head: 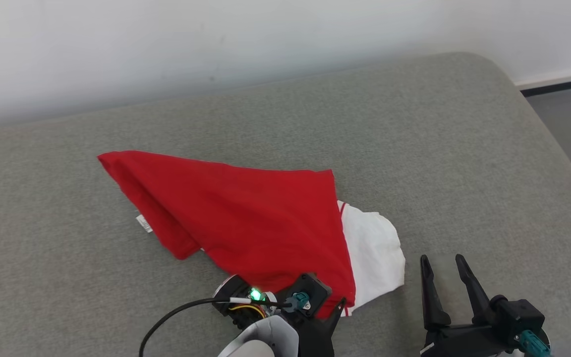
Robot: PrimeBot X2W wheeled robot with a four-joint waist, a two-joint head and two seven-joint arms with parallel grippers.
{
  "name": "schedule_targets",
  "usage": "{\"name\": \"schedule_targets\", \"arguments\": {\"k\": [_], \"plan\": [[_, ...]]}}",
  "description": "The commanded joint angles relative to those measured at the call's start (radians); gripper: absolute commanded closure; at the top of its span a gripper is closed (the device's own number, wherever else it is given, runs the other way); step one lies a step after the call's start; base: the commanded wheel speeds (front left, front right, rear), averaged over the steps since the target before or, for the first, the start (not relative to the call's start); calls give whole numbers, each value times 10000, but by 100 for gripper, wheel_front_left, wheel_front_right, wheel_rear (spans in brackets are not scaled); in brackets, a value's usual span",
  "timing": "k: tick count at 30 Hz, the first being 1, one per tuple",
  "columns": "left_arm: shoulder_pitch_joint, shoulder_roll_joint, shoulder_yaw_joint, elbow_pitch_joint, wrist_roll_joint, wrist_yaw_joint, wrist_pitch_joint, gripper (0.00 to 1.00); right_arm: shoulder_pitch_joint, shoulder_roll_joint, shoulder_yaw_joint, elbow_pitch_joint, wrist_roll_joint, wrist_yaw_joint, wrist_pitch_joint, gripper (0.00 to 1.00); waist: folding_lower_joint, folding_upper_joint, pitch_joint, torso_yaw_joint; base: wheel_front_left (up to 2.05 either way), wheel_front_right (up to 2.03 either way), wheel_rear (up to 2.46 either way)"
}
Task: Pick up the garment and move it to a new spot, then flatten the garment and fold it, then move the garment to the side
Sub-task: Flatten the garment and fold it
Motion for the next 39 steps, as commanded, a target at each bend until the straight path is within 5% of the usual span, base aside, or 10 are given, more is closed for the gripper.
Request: {"name": "schedule_targets", "arguments": {"k": [1, 17, 19, 21, 22, 28, 32, 39], "plan": [[-107, -11, -94, 139, -48, -72, 208, 0, -113, 22, 4, -18, 90, 35, -6, 0, 0, 0, 227, -338, 0, 0, 0], [-418, -88, -350, 518, -839, 452, 486, 2, -181, 22, 72, 25, 271, 35, -6, 0, 0, 0, 327, -821, 0, 0, 0], [-459, -88, -374, 561, -955, 480, 462, 38, -162, 20, 55, 24, 279, 35, -6, 0, 0, 0, 302, -787, 0, 0, 0], [-477, -89, -432, 588, -1055, 496, 419, 86, -147, 22, 63, 23, 284, 35, -6, 0, 0, 0, 277, -746, 0, 0, 0], [-484, -89, -472, 597, -1088, 495, 424, 100, -142, 20, 74, 27, 284, 35, -6, 0, 0, 0, 265, -725, 0, 0, 0], [-617, -88, -369, 472, -1372, 633, -192, 100, -147, 20, 106, 37, 295, 35, -6, 0, 0, 0, 207, -591, 0, 0, 0], [-778, 51, 645, 67, -1817, 1328, -1261, 100, -62, 20, 17, 37, 214, 35, -6, 0, 0, 0, 114, -396, 0, 0, 0], [-406, 1596, 2818, -1487, -2316, 2579, -2790, 100, 83, 22, -5, 24, 115, 35, -6, 0, 0, 0, -108, 49, 0, 0, 0]]}}
